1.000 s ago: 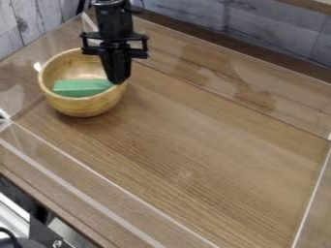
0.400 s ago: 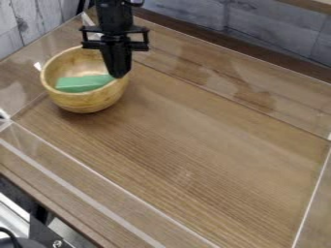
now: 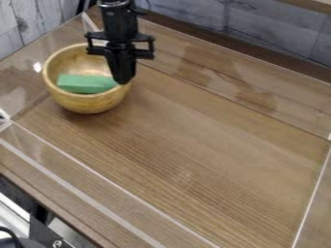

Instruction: Move green object from inside the wooden bowl to the table next to it

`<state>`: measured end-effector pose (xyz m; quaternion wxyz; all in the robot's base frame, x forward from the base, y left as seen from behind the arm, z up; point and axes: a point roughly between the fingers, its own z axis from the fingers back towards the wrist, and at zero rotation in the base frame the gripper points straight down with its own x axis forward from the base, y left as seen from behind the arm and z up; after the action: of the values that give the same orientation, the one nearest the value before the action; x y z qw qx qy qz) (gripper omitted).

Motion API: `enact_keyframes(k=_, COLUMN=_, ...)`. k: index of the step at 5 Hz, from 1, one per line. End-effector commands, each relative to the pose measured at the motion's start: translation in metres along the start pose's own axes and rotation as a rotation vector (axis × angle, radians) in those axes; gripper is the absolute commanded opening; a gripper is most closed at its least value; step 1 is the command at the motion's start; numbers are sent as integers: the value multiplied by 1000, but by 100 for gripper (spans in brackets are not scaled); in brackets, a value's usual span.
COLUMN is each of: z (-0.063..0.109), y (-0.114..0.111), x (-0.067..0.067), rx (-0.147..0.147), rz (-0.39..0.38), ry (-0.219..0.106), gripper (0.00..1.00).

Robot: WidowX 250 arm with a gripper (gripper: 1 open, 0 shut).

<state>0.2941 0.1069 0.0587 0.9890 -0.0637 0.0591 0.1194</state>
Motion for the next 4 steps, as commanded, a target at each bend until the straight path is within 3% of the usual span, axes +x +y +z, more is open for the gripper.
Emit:
enact_keyframes(k=1, z=13, y=2, x=5, rx=8, rz=15, ry=-52, gripper=0)
enact_keyframes(k=2, z=10, y=8, x=6, rx=4, rz=30, ry=-48, gripper=0)
enact_keyframes(k=4, z=-14, y=-15, x=-18, rx=2, rz=60, ry=-38, gripper=0)
